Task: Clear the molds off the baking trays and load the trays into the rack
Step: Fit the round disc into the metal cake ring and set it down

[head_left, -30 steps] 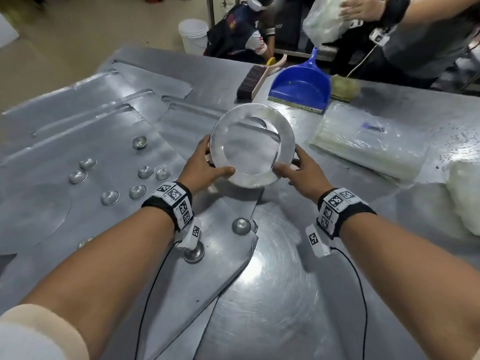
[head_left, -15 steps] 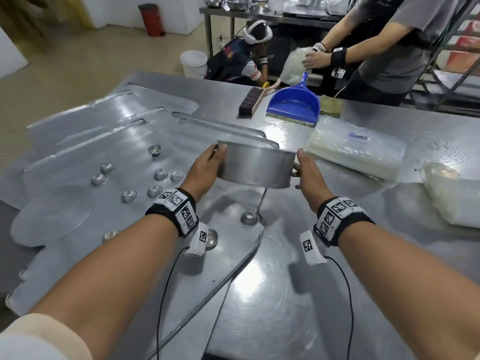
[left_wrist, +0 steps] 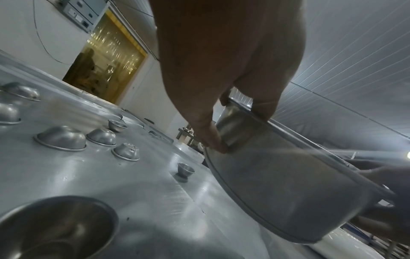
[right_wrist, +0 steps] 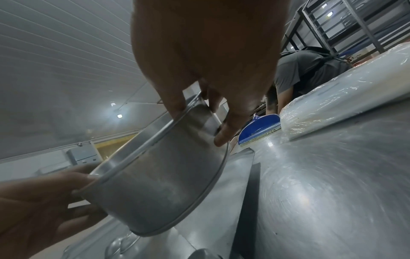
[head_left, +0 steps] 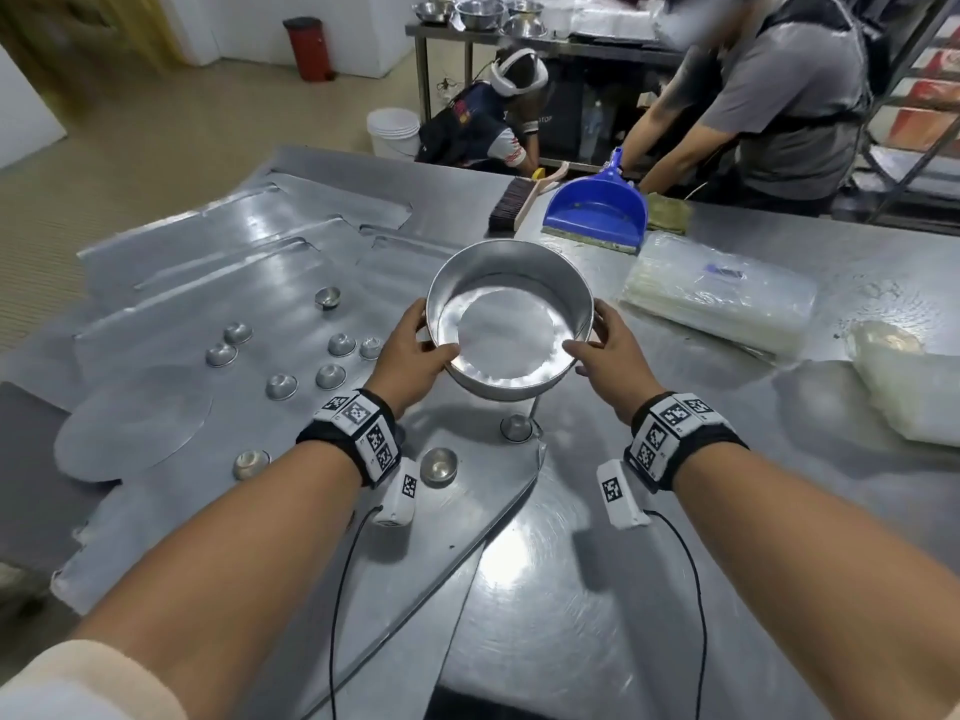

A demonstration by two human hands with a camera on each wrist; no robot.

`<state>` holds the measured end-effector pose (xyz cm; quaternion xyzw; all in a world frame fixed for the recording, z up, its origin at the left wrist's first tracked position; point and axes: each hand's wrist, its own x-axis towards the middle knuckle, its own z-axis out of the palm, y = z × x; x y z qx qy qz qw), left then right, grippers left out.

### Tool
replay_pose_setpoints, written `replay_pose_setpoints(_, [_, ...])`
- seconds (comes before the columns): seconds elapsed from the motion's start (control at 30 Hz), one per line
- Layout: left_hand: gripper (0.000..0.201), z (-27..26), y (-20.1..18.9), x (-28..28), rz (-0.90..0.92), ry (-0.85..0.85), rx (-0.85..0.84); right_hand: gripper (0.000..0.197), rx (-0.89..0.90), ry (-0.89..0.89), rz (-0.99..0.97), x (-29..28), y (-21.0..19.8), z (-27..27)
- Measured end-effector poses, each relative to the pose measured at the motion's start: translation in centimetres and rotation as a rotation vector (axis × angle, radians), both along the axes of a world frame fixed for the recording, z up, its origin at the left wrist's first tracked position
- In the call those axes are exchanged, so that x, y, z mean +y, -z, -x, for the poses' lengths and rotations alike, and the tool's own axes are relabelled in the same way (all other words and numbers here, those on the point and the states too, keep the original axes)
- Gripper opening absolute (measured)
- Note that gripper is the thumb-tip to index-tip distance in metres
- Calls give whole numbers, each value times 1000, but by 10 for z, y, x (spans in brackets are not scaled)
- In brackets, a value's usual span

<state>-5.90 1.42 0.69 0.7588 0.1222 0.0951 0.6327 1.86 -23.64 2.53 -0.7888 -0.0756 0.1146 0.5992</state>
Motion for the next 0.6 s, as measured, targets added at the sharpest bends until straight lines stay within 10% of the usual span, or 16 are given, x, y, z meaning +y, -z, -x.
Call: replay_pose_setpoints(0.6, [77,-2,0,-32,-101,233,83,67,48,211,-27,-65,15,38])
